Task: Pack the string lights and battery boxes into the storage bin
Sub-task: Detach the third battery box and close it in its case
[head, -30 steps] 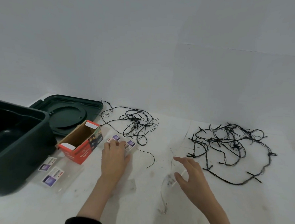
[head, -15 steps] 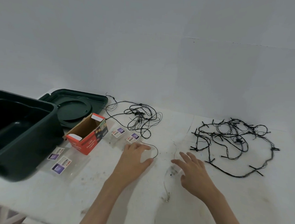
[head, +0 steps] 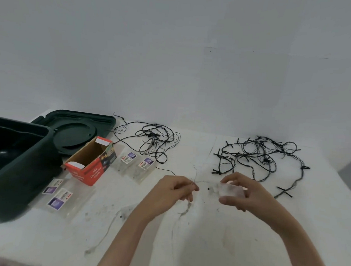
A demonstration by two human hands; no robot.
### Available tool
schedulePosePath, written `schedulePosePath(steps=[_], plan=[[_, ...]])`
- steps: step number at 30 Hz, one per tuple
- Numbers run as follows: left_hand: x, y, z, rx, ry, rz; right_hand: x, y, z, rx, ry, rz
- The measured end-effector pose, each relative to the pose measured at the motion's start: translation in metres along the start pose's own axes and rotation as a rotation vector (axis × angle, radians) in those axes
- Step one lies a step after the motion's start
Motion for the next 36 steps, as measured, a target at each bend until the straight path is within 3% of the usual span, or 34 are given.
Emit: schedulePosePath(steps=[3,7,10,12,15,18,21,23,26,29,30,33,36], plan=[[-0.001,0.011,-0.003,0.093,0.155,-0.04,0.0,-0.002,0.012,-0.038,-0.088,-0.402],[0.015,0.024,-0.008,0.174,0.213,0.13,0.011,-0.011,0.019,-0.137,-0.16,-1.086],[0.038,0.034,-0.01,0.182,0.153,0.245,0.024,-0.022,0.017,-0.198,-0.081,-1.324],[0.051,0.039,-0.007,0.181,0.111,0.276,0.029,-0.032,0.017,-0.262,0.045,-1.349],[0.065,0.039,0.0,0.166,0.055,0.325,0.029,-0.045,0.019,-0.344,0.378,-0.986],[0.069,0.037,0.007,0.15,0.017,0.277,0.021,-0.054,0.024,-0.457,0.694,-0.189],[0.063,0.035,0.014,0.166,0.039,0.086,0.015,-0.057,0.025,-0.688,0.797,0.512],[0.056,0.039,0.019,0.183,0.088,-0.083,0.007,-0.055,0.023,-0.703,0.791,0.775],[0.045,0.053,0.024,0.246,0.158,-0.321,-0.005,-0.047,0.019,-0.492,0.58,0.903],[0.034,0.063,0.025,0.282,0.202,-0.406,-0.011,-0.033,0.015,-0.086,0.114,0.74],[0.031,0.063,0.023,0.279,0.208,-0.381,-0.009,-0.03,0.016,-0.035,-0.027,0.621],[0.026,0.056,0.014,0.213,0.201,-0.092,0.0,-0.026,0.026,-0.073,-0.356,0.13],[0.028,0.046,0.011,0.084,0.163,0.148,0.013,-0.027,0.034,-0.254,-0.465,-0.462]])
Point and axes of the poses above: each hand's wrist, its own z-axis away from the middle knuckle, its own x-axis out of the palm, y = z × x, the point moved 3 cm from there along -z, towards the middle knuckle, and after that the axes turned 11 degrees about -y, right-handed, at the moved point
